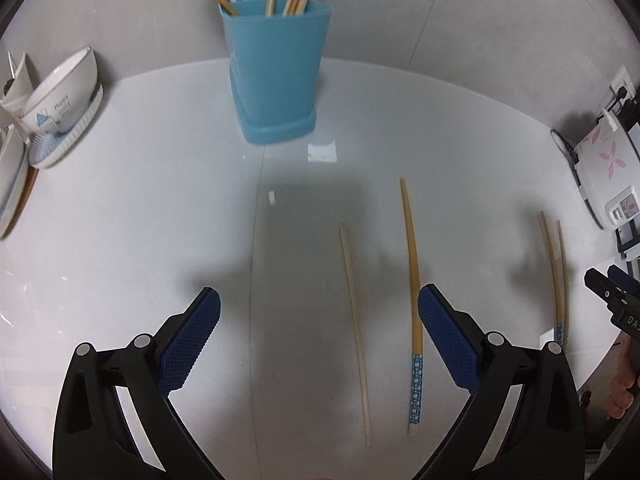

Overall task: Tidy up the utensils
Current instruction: 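Move both open tools back over the remaining chopsticks, then close the right tool on a blue-ended chopstick while the left tool grasps a pale chopstick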

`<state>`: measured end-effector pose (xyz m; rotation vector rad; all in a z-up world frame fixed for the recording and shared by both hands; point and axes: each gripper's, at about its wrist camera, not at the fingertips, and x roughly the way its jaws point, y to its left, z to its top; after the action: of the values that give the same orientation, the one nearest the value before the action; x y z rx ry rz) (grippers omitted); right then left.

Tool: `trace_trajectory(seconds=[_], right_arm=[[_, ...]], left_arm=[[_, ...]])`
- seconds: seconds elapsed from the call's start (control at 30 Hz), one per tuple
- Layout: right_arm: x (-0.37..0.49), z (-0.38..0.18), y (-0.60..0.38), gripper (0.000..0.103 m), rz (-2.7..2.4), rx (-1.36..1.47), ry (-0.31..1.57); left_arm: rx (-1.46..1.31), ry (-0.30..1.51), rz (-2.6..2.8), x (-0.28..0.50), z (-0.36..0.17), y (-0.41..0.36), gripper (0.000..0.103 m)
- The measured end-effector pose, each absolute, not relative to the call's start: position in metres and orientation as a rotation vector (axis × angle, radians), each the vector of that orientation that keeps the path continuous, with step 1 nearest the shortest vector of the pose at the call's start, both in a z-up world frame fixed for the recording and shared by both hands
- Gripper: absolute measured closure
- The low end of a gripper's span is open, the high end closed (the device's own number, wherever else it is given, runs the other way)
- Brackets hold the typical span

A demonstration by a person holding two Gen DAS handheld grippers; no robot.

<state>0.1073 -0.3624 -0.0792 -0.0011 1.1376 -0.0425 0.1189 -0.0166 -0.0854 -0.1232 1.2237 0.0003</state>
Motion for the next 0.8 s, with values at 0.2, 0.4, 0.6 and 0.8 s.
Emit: trace_trajectory(seconds=[0.2,0.4,0.6,0.8], right_arm=[[0.106,-0.105,-0.374,0.025,-0.036,0.015,1.262],[0.106,-0.121,-0.37,0.033,-0.028,-0.001,1.341],[0.108,-0.133,-0.368,0.046,-0.02,-0.014,1.393],[0.112,-0.139,-0.372,0.055,-0.013,0.003,1.454]], left_arm=[[-0.146,1.305,0.031,0.113,-0.11,-0.023,0.006],[-0.133,1.377,0.079,0.11,-0.13,-0.026,0.006],[-0.115,1.423,0.087,0.108,-0.142,-0.031,0.006],[-0.079,1.474,0.092,0.109,-0.149,-0.036,0.013]])
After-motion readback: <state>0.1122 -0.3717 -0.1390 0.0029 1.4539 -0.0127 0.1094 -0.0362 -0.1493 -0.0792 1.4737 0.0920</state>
